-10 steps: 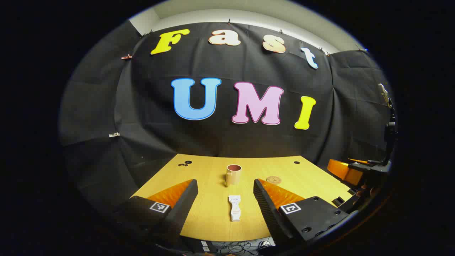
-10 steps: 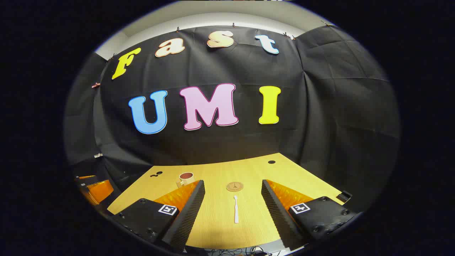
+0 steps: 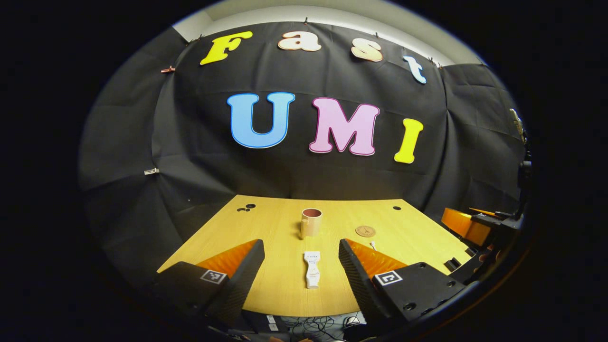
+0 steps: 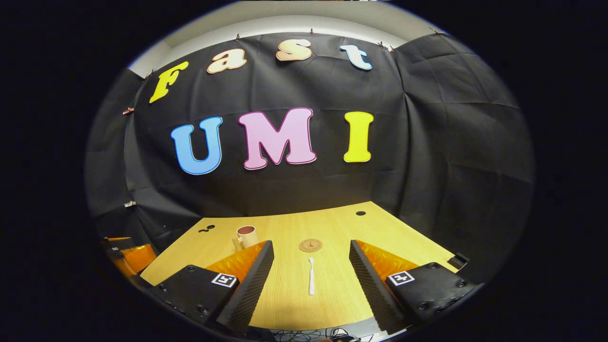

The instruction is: Put the toothbrush and toothpaste on the desktop into the cup, then pick up the cup and place it on the coaster on the desktop.

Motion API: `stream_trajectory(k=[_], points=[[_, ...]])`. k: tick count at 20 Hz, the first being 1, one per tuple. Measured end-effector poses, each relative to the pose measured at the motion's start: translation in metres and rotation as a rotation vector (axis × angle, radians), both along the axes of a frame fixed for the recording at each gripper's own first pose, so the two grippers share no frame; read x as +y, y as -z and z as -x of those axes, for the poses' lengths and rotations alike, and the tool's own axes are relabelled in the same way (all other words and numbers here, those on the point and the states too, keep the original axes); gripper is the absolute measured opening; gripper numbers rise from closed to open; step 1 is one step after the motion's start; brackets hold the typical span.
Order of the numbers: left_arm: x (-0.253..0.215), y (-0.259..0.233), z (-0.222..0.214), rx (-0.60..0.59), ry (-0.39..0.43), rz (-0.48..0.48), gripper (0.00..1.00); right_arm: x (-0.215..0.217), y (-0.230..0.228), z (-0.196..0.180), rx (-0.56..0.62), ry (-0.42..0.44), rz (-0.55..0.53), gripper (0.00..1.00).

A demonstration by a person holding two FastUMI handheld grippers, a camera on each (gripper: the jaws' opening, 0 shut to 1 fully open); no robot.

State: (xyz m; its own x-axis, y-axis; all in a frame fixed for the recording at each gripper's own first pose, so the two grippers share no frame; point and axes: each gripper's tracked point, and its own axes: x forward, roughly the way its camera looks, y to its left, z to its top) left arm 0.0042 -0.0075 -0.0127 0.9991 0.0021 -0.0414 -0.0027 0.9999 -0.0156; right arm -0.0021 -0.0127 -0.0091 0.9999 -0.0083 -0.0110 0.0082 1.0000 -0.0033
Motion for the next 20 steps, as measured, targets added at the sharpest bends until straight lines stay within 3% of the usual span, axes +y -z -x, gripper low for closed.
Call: stream_trajectory(k=[9, 20], points=[[-0.007, 0.001, -0.020, 0.012, 0.026, 0.046, 0.98, 0.007, 0.003, -0.010, 0.022, -0.036, 0.027, 0.98], [-0.009, 0.024, -0.078, 0.124, 0.011, 0.103, 0.97, 0.002, 0.004, -0.073, 0.120, -0.086, 0.034, 0.98]])
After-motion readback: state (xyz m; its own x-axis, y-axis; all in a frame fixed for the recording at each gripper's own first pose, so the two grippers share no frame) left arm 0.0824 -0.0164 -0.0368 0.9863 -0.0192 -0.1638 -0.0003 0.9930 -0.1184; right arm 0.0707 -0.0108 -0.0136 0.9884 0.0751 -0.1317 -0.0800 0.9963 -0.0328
